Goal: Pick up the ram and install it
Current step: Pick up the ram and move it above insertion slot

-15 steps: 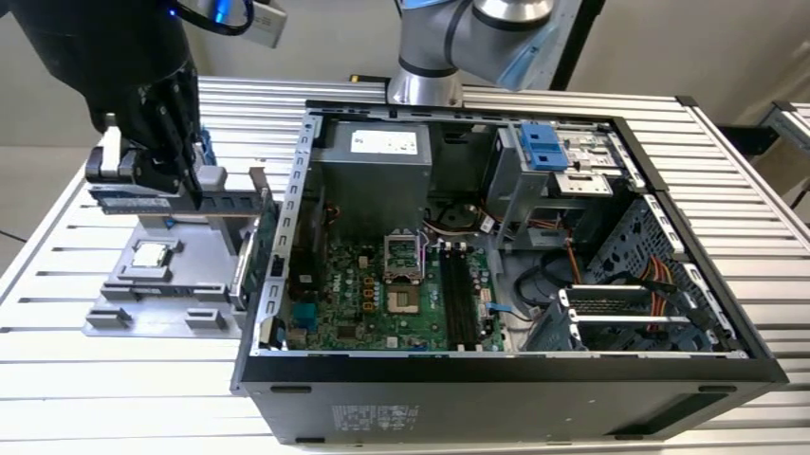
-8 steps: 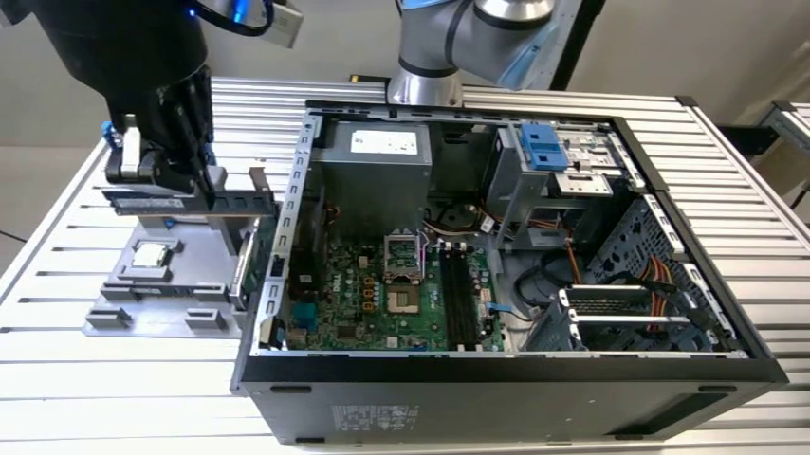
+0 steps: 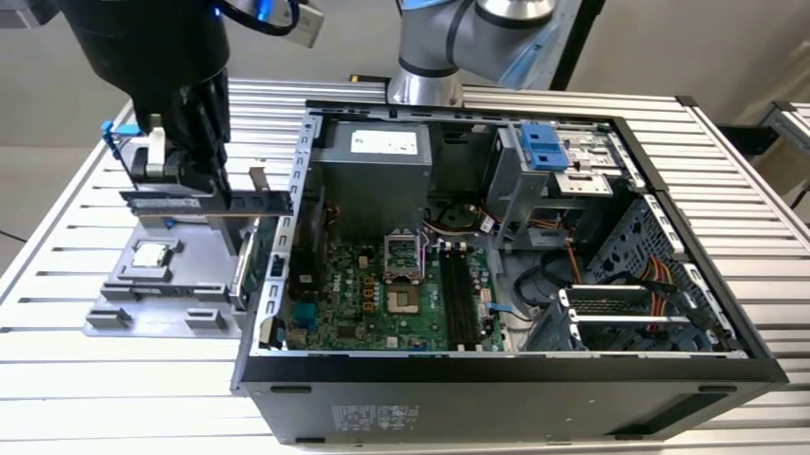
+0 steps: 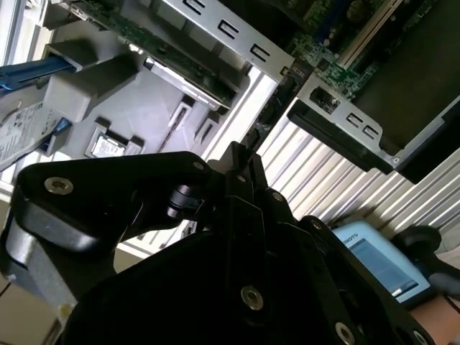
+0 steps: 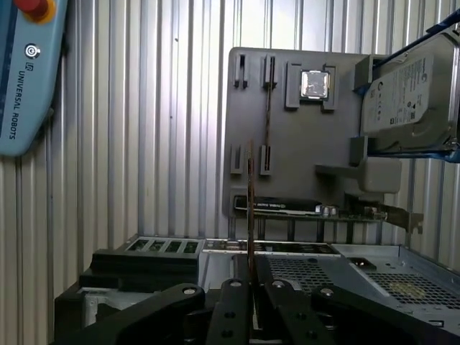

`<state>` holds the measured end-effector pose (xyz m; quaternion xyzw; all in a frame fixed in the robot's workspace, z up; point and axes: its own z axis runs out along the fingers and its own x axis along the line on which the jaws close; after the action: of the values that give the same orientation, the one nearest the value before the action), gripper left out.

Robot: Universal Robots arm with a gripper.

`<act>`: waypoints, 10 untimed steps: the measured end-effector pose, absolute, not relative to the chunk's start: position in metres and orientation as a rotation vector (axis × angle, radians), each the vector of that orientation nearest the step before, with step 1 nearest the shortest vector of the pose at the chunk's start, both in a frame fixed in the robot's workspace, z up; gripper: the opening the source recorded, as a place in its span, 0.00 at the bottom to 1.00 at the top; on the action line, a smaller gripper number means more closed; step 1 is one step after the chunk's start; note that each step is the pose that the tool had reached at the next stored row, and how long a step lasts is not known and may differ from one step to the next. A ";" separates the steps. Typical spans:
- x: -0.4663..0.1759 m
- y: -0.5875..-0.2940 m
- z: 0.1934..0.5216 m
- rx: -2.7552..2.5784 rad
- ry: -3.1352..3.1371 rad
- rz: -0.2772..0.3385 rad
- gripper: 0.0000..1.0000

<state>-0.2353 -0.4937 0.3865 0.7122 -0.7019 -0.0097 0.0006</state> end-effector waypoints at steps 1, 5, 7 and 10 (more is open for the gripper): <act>-0.234 -0.494 0.386 2.237 -2.203 -0.031 0.00; -0.226 -0.494 0.387 2.240 -2.200 -0.031 0.00; -0.223 -0.494 0.386 2.240 -2.200 -0.032 0.00; -0.216 -0.494 0.387 2.239 -2.199 -0.033 0.00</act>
<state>-0.2163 -0.4937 0.3865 0.7134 -0.7007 -0.0104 0.0013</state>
